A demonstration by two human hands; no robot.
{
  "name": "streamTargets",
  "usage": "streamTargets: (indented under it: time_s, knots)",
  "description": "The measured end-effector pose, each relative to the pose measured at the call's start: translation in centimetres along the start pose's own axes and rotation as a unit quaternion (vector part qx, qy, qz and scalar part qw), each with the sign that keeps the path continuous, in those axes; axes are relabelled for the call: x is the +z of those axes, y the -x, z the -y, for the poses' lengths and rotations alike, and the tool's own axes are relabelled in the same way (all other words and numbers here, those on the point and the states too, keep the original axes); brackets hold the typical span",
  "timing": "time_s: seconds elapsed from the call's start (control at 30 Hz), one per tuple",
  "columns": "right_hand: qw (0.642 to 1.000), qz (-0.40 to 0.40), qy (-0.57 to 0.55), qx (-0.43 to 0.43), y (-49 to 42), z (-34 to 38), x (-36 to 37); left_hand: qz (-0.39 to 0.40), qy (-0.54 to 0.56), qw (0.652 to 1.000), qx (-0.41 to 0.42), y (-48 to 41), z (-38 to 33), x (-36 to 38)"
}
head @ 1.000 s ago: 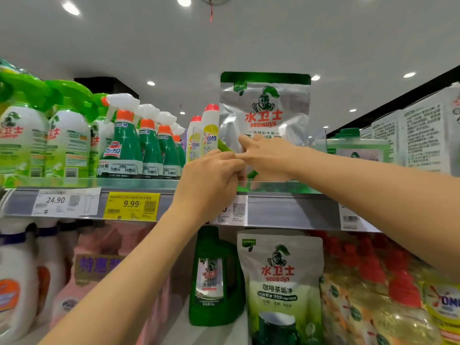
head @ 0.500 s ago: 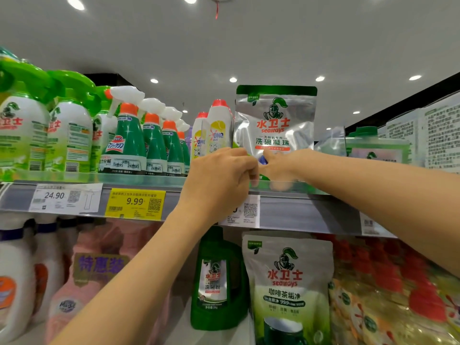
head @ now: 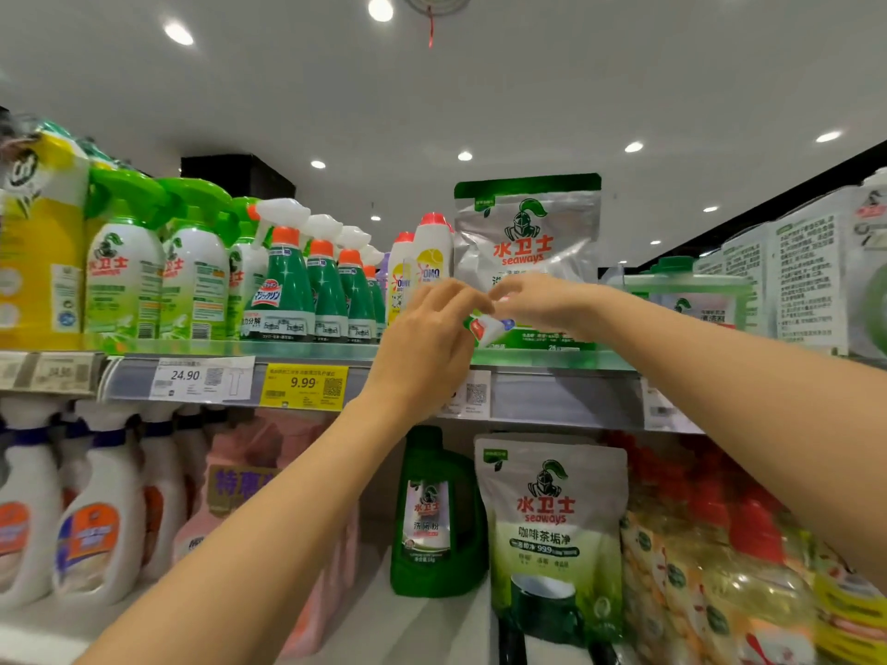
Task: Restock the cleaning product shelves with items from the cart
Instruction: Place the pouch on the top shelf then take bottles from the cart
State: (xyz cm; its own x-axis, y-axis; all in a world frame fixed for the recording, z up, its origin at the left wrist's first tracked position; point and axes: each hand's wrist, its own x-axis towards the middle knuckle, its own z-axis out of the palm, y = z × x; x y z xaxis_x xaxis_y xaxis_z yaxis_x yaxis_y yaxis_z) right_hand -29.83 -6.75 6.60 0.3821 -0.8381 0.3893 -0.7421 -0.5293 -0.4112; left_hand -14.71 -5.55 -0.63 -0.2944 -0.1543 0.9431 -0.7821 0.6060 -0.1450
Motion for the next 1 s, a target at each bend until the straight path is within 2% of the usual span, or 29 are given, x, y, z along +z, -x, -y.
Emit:
streamTargets:
  time_s: [0.13, 0.2, 0.27, 0.37, 0.43, 0.53, 0.67, 0.8, 0.9, 1.0]
  knots:
    - [0.984, -0.097, -0.116, -0.096, 4.6, 1.3, 0.3, -0.050, 0.052, 0.995, -0.074, 2.2, -2.8, -2.4]
    - [0.962, -0.140, -0.178, -0.153, 7.9, 2.1, 1.2, -0.061, 0.078, 0.988, -0.115, 3.8, -4.8, -4.2]
    - [0.937, -0.146, -0.255, -0.191, 11.8, 3.0, 3.0, -0.089, 0.106, 0.976, -0.168, 6.4, -7.2, -6.5]
    - [0.899, -0.089, -0.377, -0.205, 17.8, 3.9, 7.6, -0.128, 0.126, 0.946, -0.271, 12.0, -11.3, -10.8]
    - [0.865, -0.009, -0.462, -0.196, 21.8, 4.7, 11.7, -0.128, 0.110, 0.928, -0.331, 17.0, -14.1, -14.0]
    - [0.814, 0.117, -0.553, -0.137, 26.9, 6.7, 18.3, -0.111, 0.044, 0.900, -0.418, 25.2, -18.0, -18.9]
    - [0.753, 0.260, -0.602, -0.062, 33.2, 11.2, 27.9, -0.111, -0.070, 0.821, -0.555, 36.3, -22.4, -26.2]
    - [0.704, 0.424, -0.570, -0.019, 40.2, 16.6, 36.5, -0.152, -0.156, 0.720, -0.659, 45.2, -27.3, -34.5]
    - [0.695, 0.503, -0.514, -0.004, 45.0, 20.4, 42.8, -0.193, -0.226, 0.641, -0.707, 50.9, -30.4, -40.9]
    - [0.695, 0.565, -0.443, -0.028, 49.4, 24.9, 48.3, -0.241, -0.287, 0.531, -0.760, 56.8, -32.7, -47.7]
